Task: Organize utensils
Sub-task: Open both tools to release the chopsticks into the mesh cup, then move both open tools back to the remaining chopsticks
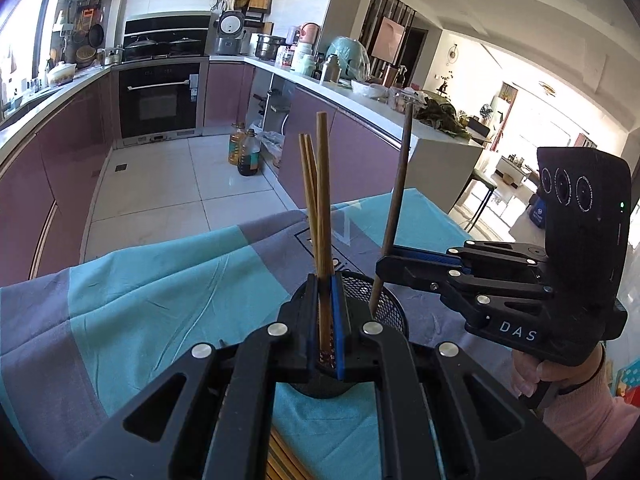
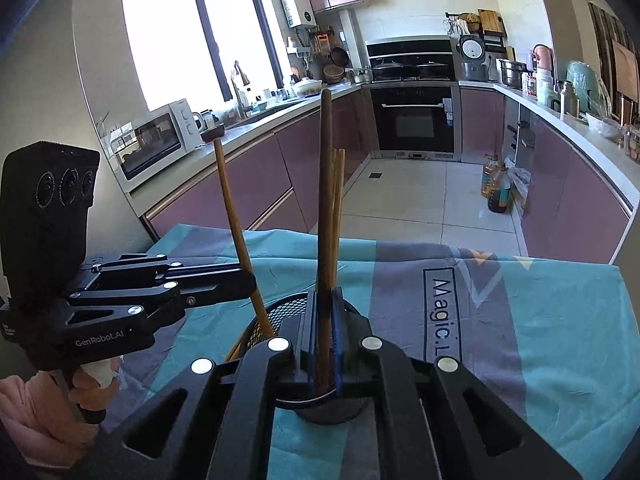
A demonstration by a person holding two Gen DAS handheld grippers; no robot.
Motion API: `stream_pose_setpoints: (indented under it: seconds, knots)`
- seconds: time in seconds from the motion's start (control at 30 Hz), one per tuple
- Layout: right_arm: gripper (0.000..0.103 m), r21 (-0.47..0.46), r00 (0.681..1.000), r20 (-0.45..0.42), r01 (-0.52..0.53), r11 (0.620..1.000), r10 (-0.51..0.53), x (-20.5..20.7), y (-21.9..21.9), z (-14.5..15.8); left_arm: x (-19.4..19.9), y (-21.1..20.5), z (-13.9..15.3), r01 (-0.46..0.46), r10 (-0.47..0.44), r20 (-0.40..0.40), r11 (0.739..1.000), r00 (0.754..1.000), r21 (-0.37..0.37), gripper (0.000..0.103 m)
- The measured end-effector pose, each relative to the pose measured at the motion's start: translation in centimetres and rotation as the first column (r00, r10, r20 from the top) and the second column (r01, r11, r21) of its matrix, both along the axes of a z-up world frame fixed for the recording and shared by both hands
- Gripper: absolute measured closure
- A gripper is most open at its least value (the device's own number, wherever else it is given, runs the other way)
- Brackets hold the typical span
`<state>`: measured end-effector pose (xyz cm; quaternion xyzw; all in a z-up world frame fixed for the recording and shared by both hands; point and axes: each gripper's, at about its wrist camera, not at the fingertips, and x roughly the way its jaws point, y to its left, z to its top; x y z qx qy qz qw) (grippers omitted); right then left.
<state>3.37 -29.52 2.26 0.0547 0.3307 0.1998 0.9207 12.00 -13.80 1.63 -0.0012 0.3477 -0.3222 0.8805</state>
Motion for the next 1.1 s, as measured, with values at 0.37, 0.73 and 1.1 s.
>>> stream_pose_setpoints:
  seconds: [0.37,0.73,1.1]
  knots:
    - [0.094,0.036,0.999,-0.024,0.032,0.999,-0.031,1.0,-0.2,-0.9,0.2,0.9,-0.8,-0.045,0.045,-0.017,0.999,0.999,0.003,0.094]
    - [0.066,0.072,0.991,0.092,-0.1,0.992,0.093,-4.7,1.8,1.1,-4.9,8.2,0.0,-0.187,0.184,0.118,0.982,0.976,0.007,0.064]
    - [0.065,0.056,0.974,-0.089,-0.203,0.978,0.207,-6.3,7.7,-5.6,-7.5,10.2,-7.9,-0.147,0.155,-0.034,0.974,0.987,0.17,0.063]
